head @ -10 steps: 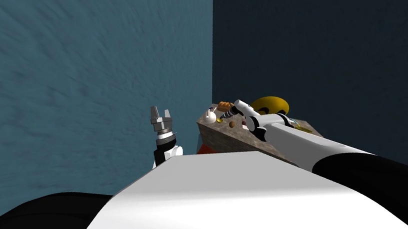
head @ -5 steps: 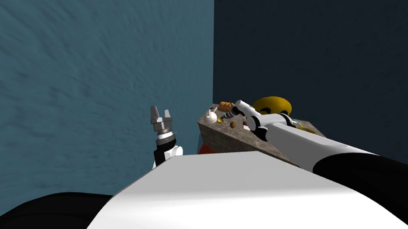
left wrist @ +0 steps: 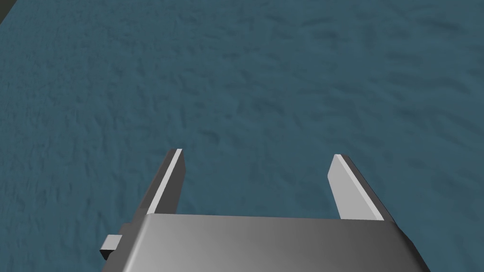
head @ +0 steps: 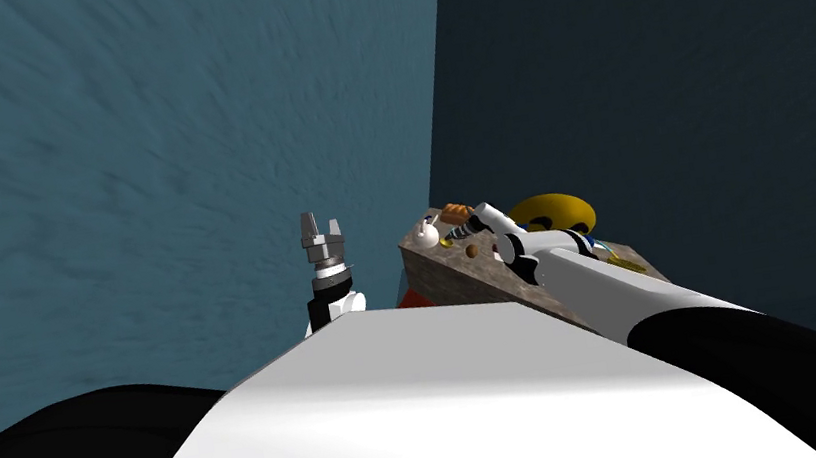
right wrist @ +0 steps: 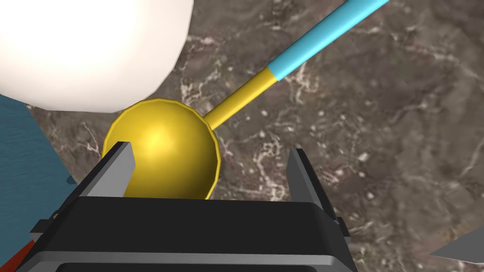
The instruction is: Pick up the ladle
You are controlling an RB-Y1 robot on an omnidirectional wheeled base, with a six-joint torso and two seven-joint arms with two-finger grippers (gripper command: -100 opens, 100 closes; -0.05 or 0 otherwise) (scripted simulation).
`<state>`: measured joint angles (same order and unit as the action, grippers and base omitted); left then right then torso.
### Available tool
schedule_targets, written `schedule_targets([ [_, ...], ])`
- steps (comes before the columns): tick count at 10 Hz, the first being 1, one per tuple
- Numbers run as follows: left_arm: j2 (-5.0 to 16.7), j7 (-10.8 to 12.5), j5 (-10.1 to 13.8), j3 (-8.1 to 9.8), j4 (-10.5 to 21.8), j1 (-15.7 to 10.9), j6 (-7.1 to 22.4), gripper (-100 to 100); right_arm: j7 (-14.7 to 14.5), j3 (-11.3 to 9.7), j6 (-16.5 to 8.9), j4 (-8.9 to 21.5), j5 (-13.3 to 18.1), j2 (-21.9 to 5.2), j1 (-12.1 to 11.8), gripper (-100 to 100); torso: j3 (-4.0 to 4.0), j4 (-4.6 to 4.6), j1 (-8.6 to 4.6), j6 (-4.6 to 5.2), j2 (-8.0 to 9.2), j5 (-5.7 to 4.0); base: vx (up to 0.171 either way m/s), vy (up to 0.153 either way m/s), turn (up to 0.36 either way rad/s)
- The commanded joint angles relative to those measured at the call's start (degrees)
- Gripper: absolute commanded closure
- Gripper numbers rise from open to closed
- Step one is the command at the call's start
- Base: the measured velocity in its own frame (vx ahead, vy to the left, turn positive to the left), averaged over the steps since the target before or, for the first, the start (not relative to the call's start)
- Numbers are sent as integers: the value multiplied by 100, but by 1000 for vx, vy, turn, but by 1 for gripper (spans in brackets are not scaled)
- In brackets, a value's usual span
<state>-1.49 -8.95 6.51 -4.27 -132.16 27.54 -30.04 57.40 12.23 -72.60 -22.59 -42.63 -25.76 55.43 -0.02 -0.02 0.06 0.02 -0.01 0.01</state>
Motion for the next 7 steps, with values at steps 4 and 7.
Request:
schedule_targets([
  [4,7,6,-5,-27,23,18,14,0,-137,65,5,-11,-42,-97,-120,-100,-6,10,51,-13,-21,4,8,29,15],
  [7,8,7,-5,-30,24,18,15,0,-147,69,6,1,-49,-90,-106,100,-16,1,46,-10,-32,1,0,0,0],
])
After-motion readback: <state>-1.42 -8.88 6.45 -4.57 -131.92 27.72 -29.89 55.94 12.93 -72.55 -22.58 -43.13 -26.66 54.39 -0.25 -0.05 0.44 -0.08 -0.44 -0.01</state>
